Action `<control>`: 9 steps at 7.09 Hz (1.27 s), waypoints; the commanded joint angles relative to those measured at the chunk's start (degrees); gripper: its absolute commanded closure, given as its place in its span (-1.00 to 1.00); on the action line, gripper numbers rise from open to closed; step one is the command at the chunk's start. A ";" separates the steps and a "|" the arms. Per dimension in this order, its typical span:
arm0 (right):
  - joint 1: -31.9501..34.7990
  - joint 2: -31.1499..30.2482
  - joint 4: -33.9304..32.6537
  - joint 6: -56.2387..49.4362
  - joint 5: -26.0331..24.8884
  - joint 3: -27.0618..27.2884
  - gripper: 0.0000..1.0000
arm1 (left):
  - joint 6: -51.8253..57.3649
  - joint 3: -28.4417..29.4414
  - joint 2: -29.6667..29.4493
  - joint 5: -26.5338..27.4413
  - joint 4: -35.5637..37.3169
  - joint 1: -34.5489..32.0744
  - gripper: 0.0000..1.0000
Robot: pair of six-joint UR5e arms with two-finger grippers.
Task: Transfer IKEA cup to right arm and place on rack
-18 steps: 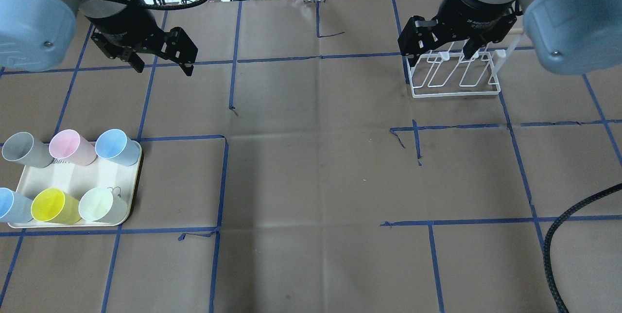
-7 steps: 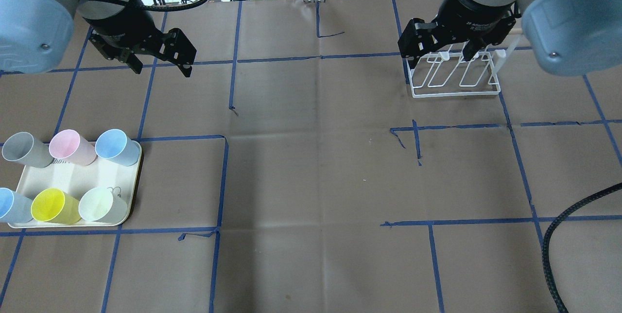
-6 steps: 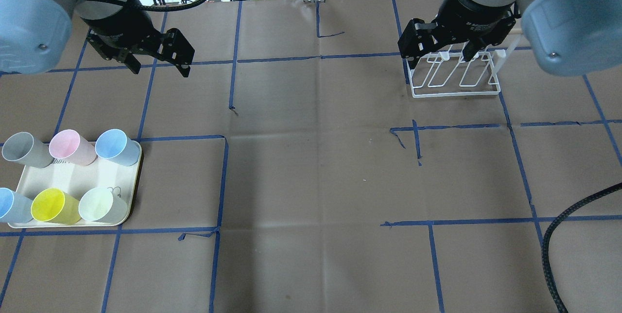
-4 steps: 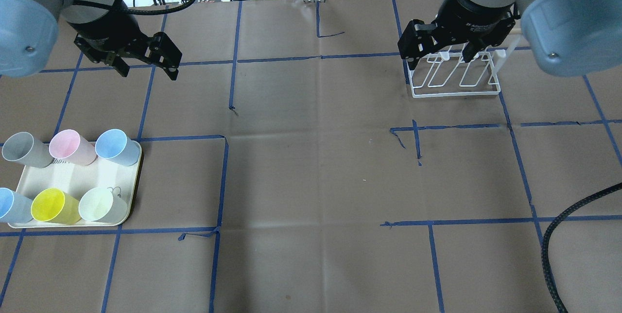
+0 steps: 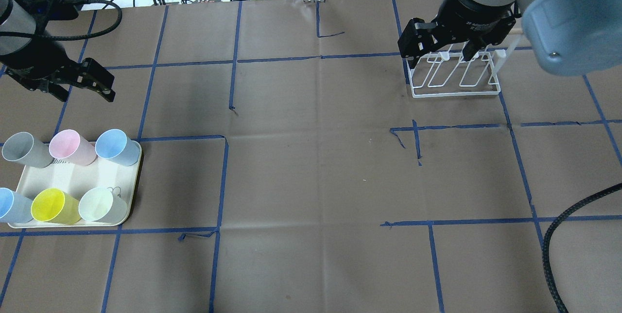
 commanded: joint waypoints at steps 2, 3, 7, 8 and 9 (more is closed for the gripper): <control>0.00 -0.01 -0.70 0.09 0.44 0.23 -1.00 | 4.21 -9.94 -0.93 -0.10 13.37 4.37 -0.97; 0.00 -0.10 -0.88 0.35 0.87 0.93 -1.00 | 4.13 -13.80 -1.98 -0.36 17.87 4.37 -0.98; 0.00 -0.98 -16.49 7.62 7.63 8.14 -0.99 | 3.86 -16.66 -9.88 -0.45 26.08 3.41 -0.98; -0.09 -0.98 -19.05 9.73 10.34 8.75 -0.99 | 3.78 -16.66 -11.30 -0.45 26.26 3.23 -0.98; -0.09 -1.15 -20.30 13.06 13.42 9.63 -0.99 | 3.78 -16.66 -11.57 -0.45 26.27 3.14 -0.98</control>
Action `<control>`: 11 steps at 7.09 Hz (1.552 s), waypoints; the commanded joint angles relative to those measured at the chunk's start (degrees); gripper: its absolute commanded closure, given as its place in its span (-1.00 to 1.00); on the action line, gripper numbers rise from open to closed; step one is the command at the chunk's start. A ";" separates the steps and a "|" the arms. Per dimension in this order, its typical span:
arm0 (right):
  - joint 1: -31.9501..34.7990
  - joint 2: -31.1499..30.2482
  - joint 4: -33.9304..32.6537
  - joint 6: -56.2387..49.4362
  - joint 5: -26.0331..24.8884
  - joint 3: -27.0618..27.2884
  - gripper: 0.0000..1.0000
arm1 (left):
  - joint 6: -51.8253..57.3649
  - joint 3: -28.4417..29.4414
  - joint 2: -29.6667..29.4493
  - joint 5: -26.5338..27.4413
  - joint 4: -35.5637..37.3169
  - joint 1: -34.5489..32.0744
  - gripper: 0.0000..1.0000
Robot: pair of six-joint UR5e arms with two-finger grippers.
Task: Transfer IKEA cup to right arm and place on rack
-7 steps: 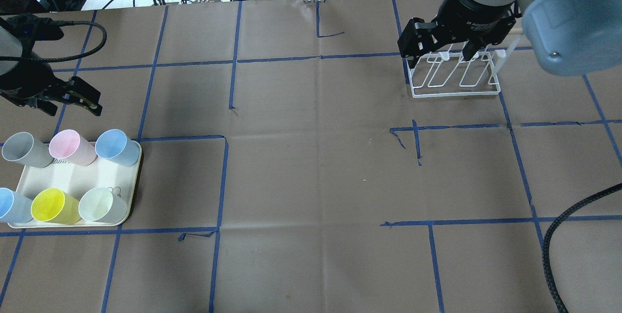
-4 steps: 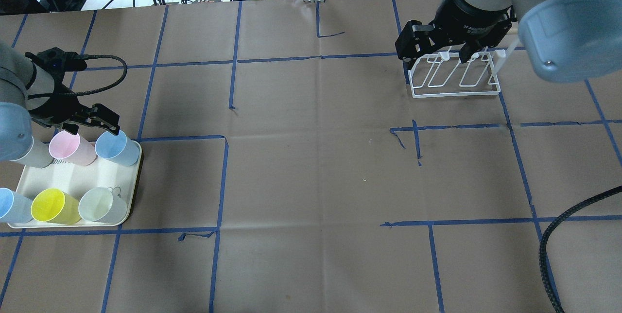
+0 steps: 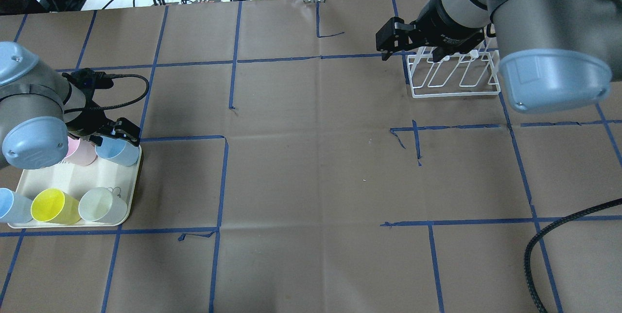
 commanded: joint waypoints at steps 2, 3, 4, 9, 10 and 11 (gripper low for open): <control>-0.12 -3.05 -13.11 15.47 8.67 8.96 -0.99 | 0.06 -0.04 -1.64 0.08 0.29 -0.34 -0.83; -0.56 -4.02 -20.65 20.13 11.41 13.44 -0.99 | 0.06 -0.04 -1.73 0.17 0.29 -0.34 -0.37; -0.39 -4.90 -27.78 25.39 11.87 17.66 -0.99 | 0.06 -0.04 -1.56 0.43 0.21 -0.17 0.40; -1.00 -5.00 -37.86 35.20 16.78 21.92 -0.99 | 0.23 1.19 1.07 1.05 -0.06 -0.08 1.00; -1.09 -5.00 -38.30 35.20 17.93 21.92 -0.99 | -0.03 1.54 3.34 0.62 -0.23 -0.16 1.00; -1.18 -5.00 -38.31 35.20 17.94 22.01 -0.99 | -0.12 3.46 5.63 0.09 -2.85 -0.51 1.00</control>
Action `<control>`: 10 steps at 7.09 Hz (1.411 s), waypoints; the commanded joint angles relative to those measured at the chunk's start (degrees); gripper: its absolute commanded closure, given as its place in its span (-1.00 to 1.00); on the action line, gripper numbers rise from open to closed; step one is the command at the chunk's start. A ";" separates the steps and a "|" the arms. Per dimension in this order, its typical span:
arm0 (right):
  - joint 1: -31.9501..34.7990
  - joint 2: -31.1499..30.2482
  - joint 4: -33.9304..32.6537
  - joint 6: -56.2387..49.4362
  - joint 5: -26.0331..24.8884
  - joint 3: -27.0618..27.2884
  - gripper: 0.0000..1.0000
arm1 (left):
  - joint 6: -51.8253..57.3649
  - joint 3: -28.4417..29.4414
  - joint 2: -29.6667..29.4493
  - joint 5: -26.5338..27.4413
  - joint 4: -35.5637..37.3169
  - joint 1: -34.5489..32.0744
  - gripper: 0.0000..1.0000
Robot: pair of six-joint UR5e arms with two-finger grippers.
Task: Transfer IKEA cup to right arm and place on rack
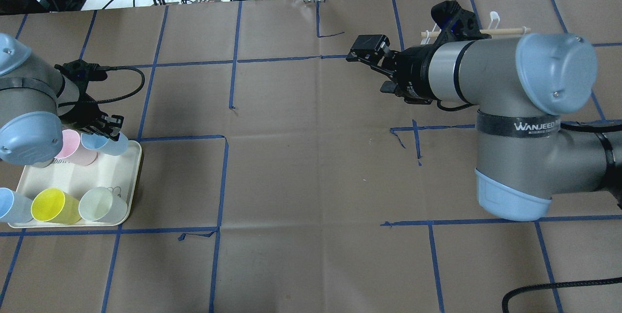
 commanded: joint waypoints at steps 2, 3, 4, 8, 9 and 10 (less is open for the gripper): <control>-0.13 0.01 -0.25 0.05 0.69 0.06 -0.99 | -0.59 12.53 4.15 -2.10 -14.74 -1.34 1.00; -0.05 0.09 -0.25 0.05 0.69 0.06 -0.99 | -1.46 20.00 3.46 -2.20 -23.35 -1.96 1.00; -0.05 0.10 -0.17 0.05 0.69 0.06 -0.99 | -0.77 23.47 2.84 -2.55 -26.30 -2.31 1.00; -0.13 0.01 -1.12 1.09 0.86 0.15 -0.99 | 2.21 18.26 2.66 -23.16 -8.67 -2.31 1.00; -0.05 0.09 -3.39 4.93 1.47 0.41 -0.99 | 2.22 14.66 2.75 -31.04 0.47 -2.31 1.00; 0.39 0.10 -7.07 8.53 2.35 1.98 -0.99 | 2.22 11.93 2.66 -39.30 8.74 -2.49 1.00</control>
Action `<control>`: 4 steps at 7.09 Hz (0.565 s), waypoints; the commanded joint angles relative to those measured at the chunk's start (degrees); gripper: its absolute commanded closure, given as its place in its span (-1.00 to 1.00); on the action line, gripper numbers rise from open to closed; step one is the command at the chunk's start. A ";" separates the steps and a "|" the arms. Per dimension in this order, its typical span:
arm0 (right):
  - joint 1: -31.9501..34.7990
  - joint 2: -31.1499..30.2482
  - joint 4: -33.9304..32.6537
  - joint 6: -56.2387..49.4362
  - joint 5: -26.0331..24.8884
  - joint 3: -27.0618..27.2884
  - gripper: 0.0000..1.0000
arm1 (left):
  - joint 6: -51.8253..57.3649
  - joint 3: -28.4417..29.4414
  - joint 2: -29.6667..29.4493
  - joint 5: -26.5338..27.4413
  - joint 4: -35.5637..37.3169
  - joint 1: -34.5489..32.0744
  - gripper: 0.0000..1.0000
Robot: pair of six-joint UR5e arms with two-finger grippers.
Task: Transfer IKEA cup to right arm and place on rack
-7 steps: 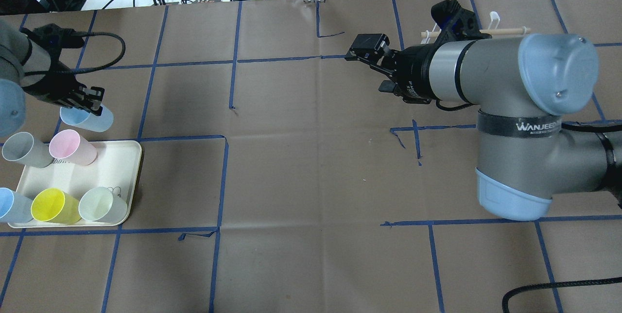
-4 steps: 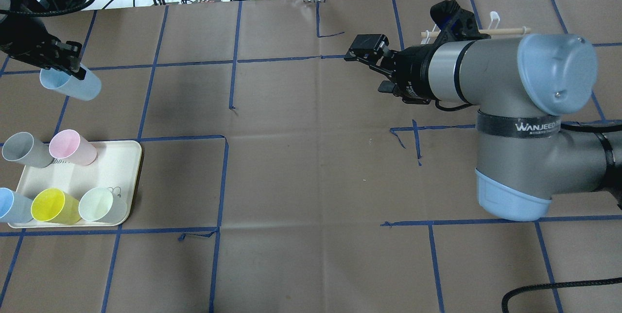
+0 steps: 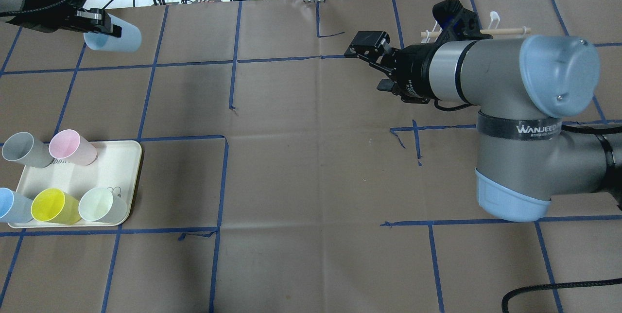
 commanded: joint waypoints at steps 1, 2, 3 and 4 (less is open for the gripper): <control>0.36 0.55 -10.37 6.12 0.96 3.87 -0.99 | 0.16 -6.78 -0.19 -17.36 17.93 -0.37 1.00; 0.36 0.56 -14.87 11.02 2.00 6.16 -0.99 | 0.16 -10.30 -0.28 -21.62 25.14 -1.68 1.00; 0.36 0.56 -18.22 16.46 3.84 7.57 -0.99 | 0.16 -14.07 -1.15 -25.49 33.39 -3.17 1.00; 0.36 0.56 -22.78 21.21 3.86 9.59 -0.99 | 0.25 -16.37 -4.64 -30.58 42.70 -5.10 1.00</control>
